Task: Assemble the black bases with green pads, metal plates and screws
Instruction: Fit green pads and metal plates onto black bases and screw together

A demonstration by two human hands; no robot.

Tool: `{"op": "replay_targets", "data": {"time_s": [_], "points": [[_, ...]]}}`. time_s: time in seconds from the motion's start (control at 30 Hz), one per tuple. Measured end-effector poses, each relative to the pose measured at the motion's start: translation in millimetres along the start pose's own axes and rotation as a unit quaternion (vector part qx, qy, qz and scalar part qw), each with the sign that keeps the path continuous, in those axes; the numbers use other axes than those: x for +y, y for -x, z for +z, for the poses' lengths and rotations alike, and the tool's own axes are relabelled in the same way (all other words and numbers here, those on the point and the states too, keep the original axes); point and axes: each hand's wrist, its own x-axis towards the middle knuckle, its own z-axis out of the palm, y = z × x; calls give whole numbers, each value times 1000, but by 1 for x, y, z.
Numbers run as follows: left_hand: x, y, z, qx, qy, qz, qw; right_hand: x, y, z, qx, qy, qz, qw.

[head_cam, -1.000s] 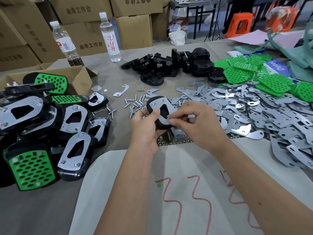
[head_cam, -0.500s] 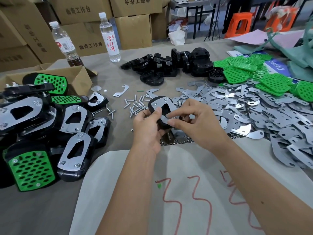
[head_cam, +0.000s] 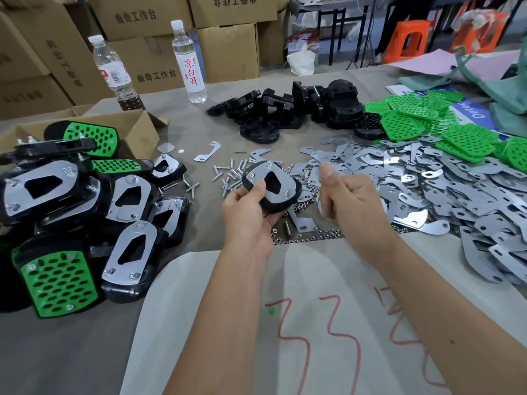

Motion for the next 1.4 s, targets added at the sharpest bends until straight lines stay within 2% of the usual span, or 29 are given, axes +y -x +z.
{"op": "replay_targets", "data": {"time_s": [0.07, 0.2, 0.37, 0.5, 0.6, 0.67, 0.77, 0.83, 0.9, 1.1, 1.4], "points": [[0, -1, 0, 4, 4, -1, 1000, 1, 1, -2, 12, -21, -7, 1000], [-1, 0, 0, 4, 1, 5, 1000, 0, -1, 5, -47, 8, 5, 999], [-1, -1, 1, 14, 7, -2, 1000, -1, 1, -1, 0, -41, 7, 999], [-3, 1, 2, 18, 0, 6, 1000, -7, 3, 5, -42, 23, 9, 999], [-2, 2, 2, 31, -7, 15, 999, -6, 2, 0, -16, -1, 4, 1000], [1, 1, 1, 42, -69, 35, 996, -2, 3, -3, 11, 24, -26, 999], [4, 4, -4, -39, -229, 69, 970, 5, -4, -4, 52, 172, -92, 979], [5, 7, -6, -120, -289, 87, 946, 9, -9, -5, 25, 267, -110, 957], [5, 11, -4, -158, -330, 102, 925, 12, -12, -8, -20, 315, -110, 942], [9, 12, -5, -158, -379, 115, 905, 13, -10, -10, -67, 349, -100, 929], [10, 14, -4, -164, -390, 96, 901, 8, -9, -5, -59, 398, -106, 910]]}}
